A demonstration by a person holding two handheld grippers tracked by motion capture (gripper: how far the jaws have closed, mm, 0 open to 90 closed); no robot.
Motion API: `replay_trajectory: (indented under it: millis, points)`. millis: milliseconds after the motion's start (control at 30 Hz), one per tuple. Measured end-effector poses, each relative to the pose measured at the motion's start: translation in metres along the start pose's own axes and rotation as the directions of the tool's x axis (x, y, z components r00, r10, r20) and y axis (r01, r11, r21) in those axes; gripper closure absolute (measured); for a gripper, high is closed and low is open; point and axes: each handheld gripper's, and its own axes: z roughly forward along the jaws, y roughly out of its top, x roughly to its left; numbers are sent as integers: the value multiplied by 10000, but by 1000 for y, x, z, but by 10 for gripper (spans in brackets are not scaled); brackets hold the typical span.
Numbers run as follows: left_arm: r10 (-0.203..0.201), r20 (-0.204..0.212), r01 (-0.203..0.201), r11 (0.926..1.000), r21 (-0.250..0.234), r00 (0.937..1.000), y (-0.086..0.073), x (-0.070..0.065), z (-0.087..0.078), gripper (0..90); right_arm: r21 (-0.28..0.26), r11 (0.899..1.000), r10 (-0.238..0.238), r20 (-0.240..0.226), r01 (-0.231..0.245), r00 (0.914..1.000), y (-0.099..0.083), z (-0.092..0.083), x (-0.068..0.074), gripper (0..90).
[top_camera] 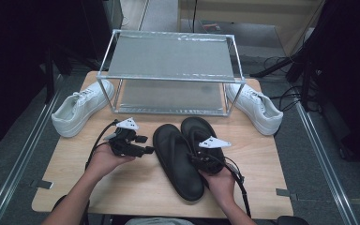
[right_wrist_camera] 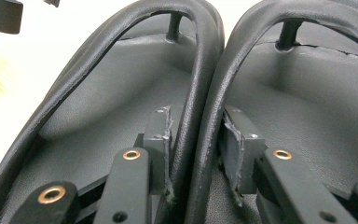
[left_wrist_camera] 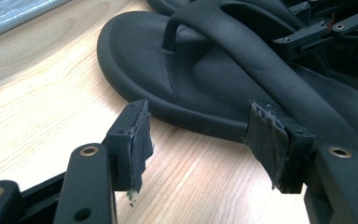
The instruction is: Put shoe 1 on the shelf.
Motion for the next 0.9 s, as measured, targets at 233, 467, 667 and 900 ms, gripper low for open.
replay_trajectory:
  millis: [233,467,667,900]
  points:
    - [49,-49,-49,10000,-8,10000,0,-1,0,398,173,9994,292,-134,-289,9995,2,-3,-4,755]
    - [63,-92,-63,10000,15,9999,-1,-1,0,397,241,9995,217,-277,-211,9994,6,-5,-5,759]
    - [-40,-188,40,10000,-10,9998,-5,0,-4,394,52,9999,165,-163,-164,9997,14,-11,-11,760]
    - [-189,-427,182,9997,-165,9989,-15,0,-13,392,-202,9998,22,-298,-28,9996,25,-14,-15,760]
